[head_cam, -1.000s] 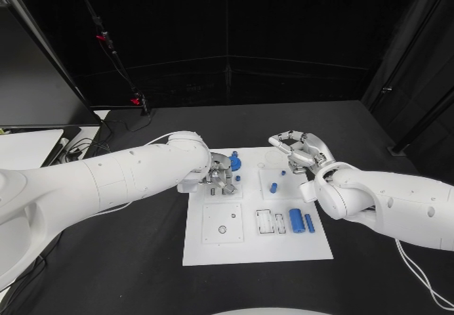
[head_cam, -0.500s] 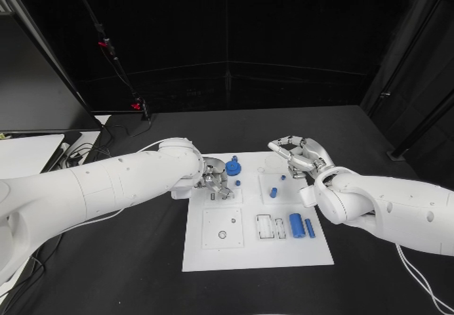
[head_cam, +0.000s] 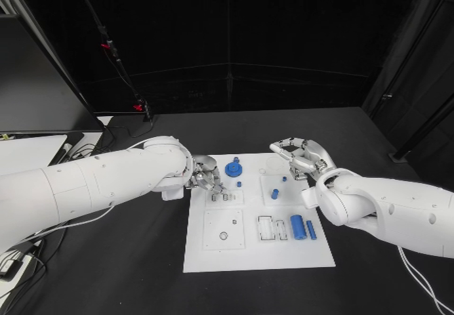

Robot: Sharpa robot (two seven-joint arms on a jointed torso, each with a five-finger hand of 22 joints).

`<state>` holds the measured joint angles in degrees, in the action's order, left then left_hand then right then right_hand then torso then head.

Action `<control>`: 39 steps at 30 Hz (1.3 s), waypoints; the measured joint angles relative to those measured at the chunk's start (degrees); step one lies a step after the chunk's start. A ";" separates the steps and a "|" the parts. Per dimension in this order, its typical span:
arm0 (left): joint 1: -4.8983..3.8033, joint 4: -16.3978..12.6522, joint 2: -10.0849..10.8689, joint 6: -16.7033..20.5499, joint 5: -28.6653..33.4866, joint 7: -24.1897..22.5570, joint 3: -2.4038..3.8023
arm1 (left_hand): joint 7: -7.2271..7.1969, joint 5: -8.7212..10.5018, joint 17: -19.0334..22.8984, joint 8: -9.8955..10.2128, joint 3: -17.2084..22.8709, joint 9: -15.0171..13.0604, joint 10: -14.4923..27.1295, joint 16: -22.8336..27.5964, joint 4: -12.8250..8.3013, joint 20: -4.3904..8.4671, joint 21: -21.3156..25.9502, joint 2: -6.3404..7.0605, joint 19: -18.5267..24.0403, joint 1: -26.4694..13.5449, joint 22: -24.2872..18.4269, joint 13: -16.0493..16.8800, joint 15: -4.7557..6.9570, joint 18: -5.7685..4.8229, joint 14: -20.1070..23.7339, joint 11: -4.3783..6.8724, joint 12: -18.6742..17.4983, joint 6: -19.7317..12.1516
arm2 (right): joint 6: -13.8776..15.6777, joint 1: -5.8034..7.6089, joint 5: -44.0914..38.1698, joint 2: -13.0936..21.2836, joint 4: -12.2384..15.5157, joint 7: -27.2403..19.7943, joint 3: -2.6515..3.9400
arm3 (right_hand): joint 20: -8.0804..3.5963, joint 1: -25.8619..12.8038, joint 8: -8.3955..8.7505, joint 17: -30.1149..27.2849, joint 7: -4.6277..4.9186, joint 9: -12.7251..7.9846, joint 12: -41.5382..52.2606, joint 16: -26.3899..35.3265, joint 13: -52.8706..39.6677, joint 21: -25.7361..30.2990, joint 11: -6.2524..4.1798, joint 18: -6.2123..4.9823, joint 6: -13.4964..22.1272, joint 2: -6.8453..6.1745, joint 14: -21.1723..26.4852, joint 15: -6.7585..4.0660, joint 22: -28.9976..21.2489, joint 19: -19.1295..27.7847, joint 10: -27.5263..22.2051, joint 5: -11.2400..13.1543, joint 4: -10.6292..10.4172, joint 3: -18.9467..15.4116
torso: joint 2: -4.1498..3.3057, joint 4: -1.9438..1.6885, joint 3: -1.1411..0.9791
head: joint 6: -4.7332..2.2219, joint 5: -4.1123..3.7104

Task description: Assemble the parts on the task board

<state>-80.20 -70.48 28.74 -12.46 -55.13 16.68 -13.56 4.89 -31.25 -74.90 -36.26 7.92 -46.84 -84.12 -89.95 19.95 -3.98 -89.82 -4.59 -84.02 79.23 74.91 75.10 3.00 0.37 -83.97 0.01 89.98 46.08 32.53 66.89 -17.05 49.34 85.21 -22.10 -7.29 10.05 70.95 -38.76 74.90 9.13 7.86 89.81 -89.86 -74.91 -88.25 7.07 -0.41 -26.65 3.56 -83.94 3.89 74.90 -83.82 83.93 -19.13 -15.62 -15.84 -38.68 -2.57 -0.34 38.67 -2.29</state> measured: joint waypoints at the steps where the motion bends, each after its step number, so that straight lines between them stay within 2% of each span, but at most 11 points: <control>1: -0.02 -0.38 0.29 0.04 0.19 0.52 0.00 | 0.09 0.00 0.00 0.05 0.08 0.00 0.00 0.00 0.07 0.00 0.00 -0.08 0.00 -0.07 0.00 0.00 0.00 0.00 0.00 0.00 0.00 0.08 | 0.00 0.00 0.00 0.00 0.00 0.02 0.00 | 0.00 0.00 0.00 0.00 0.00 0.00 0.00 0.00 0.00 0.00 0.00 0.00 0.00 0.00 0.00 0.00 0.00 0.00 0.00 0.00 0.00 0.00 | 0.00 0.02 0.01 | -0.01 0.01; 5: -0.10 -1.74 1.19 0.15 0.86 3.07 -0.02 | 0.09 0.02 0.00 0.20 0.50 -0.01 0.00 0.00 0.13 0.00 0.00 -0.20 0.00 -0.19 0.00 -0.04 0.00 0.00 0.00 0.00 0.01 0.09 | 0.01 0.00 0.00 0.07 0.03 0.07 0.00 | 0.00 0.00 0.00 0.00 0.00 0.00 0.00 0.00 0.00 0.00 0.00 0.00 0.00 0.00 0.00 0.00 0.00 0.00 0.00 0.00 0.00 0.00 | 0.00 0.05 0.01 | -0.18 0.08; 11: -0.12 -2.81 1.46 -0.12 1.75 6.78 -0.03 | 0.11 -0.25 0.00 0.71 0.72 -0.01 0.01 0.00 0.21 0.00 0.00 -0.27 0.00 -0.28 0.00 -0.05 0.00 0.00 0.00 -0.01 0.05 0.11 | 0.02 0.00 0.00 0.08 0.06 0.12 0.00 | 0.00 0.00 0.00 0.00 0.00 0.00 0.00 0.00 0.00 0.00 0.00 0.00 0.00 0.00 0.00 0.00 0.00 0.00 0.00 0.00 0.00 0.00 | -0.03 0.08 0.04 | -0.36 0.12; 17: -0.12 -2.92 1.08 -0.30 2.92 9.41 -0.03 | 0.29 0.13 0.00 1.10 0.79 0.31 0.01 0.00 0.14 0.00 0.00 -0.60 0.00 -1.16 0.00 -0.05 0.00 0.00 0.00 -0.01 0.06 0.29 | 0.02 0.00 0.00 0.12 0.10 0.14 0.00 | 0.00 0.00 0.00 0.00 0.00 0.01 0.00 0.00 0.00 0.00 0.00 0.00 0.00 0.00 0.00 0.00 0.00 0.00 0.00 0.00 0.00 0.00 | -0.05 0.12 0.07 | -0.46 0.12; 27: -0.03 -2.72 -0.11 0.68 4.07 11.52 -0.03 | 0.29 0.23 0.00 1.31 1.17 0.42 0.02 0.00 0.08 0.00 0.00 -0.55 0.00 -1.49 0.00 -0.09 0.00 0.00 0.00 -0.02 0.06 0.29 | 0.03 0.00 0.00 0.15 0.11 0.16 0.00 | 0.15 0.00 0.00 0.00 -0.14 -0.05 0.00 0.00 0.00 0.00 0.21 0.00 -0.15 0.00 0.00 0.00 0.00 -0.15 0.21 0.00 0.00 0.00 | -0.05 0.12 0.07 | -1.40 -0.30; 39: 0.35 -1.45 -2.15 1.75 4.23 13.19 -0.03 | 0.29 0.25 0.00 1.83 1.61 0.47 0.02 0.00 -0.03 0.00 0.00 -0.09 0.00 -1.95 0.00 -0.16 -0.01 0.01 0.00 -0.02 0.05 0.29 | 0.06 0.00 0.00 0.13 0.13 0.13 0.00 | 0.15 0.00 0.00 0.04 -0.12 -0.05 0.00 0.00 0.00 0.00 0.21 0.00 -0.13 0.00 0.00 0.00 0.00 -0.15 0.21 0.00 0.00 0.00 | -0.05 0.08 0.07 | -0.99 -0.11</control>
<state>-79.86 -71.93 26.59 -10.72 -50.90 29.87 -13.59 5.17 -31.01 -74.90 -34.42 9.53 -46.37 -84.10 -89.95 19.92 -3.98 -89.82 -4.68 -84.02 77.28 74.91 74.94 2.99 0.38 -83.98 -0.01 90.02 46.37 32.58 66.89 -17.05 49.47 85.34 -21.97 -7.29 10.20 70.96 -38.76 74.94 9.01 7.81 89.81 -89.86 -74.91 -88.25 7.28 -0.41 -26.77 3.56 -83.94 3.89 74.90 -83.97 84.14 -19.13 -15.62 -15.83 -38.74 -2.49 -0.27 37.68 -2.40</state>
